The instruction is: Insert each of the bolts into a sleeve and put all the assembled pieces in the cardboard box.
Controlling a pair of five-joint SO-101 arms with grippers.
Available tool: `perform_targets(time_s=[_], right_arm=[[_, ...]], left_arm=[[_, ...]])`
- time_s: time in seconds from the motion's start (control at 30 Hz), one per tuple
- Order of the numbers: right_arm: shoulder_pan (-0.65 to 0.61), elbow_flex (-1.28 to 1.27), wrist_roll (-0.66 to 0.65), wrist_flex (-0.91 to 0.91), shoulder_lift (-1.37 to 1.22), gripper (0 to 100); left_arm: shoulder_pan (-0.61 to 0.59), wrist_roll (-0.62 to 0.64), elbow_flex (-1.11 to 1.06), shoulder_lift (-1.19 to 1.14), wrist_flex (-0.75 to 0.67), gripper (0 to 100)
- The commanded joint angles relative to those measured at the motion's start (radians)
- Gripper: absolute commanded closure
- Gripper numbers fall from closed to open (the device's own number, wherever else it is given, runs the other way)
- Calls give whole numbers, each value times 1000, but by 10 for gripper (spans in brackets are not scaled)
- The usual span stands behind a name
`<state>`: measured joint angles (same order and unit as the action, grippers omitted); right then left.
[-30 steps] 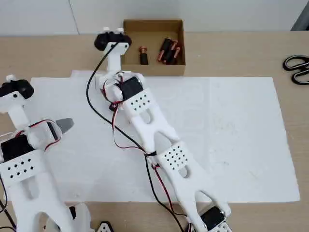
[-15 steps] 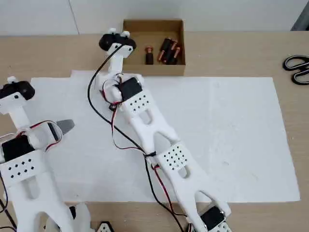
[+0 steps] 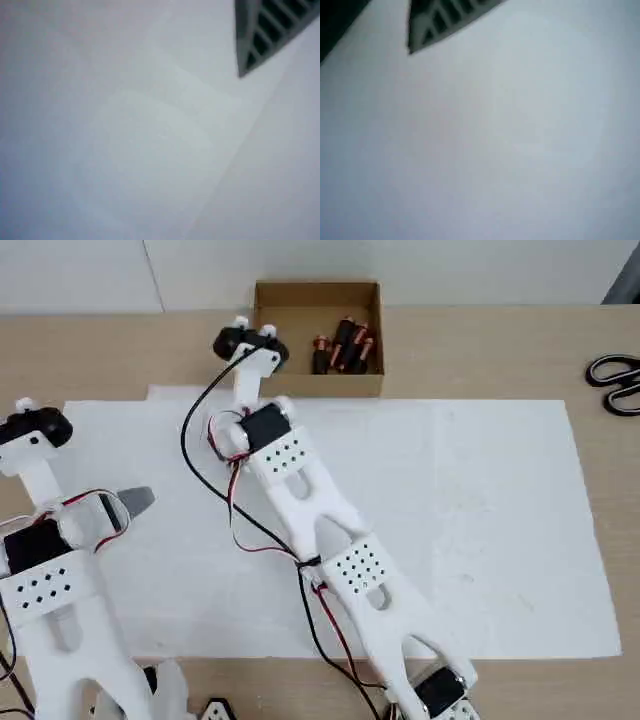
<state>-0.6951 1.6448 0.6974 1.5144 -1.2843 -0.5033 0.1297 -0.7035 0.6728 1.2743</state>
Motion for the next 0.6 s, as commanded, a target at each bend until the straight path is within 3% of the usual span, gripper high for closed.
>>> perform_targets(time_s=[0.0,0.23,0.57], right_arm=[[-18,35,11,4,-5,787],[-22,35,81,-5,-42,894],[-7,35,81,-13,-54,883]], left_arm=[[0,-5,5,28,-6,661],[0,-5,4,28,-6,661],[0,-6,4,28,-6,661]])
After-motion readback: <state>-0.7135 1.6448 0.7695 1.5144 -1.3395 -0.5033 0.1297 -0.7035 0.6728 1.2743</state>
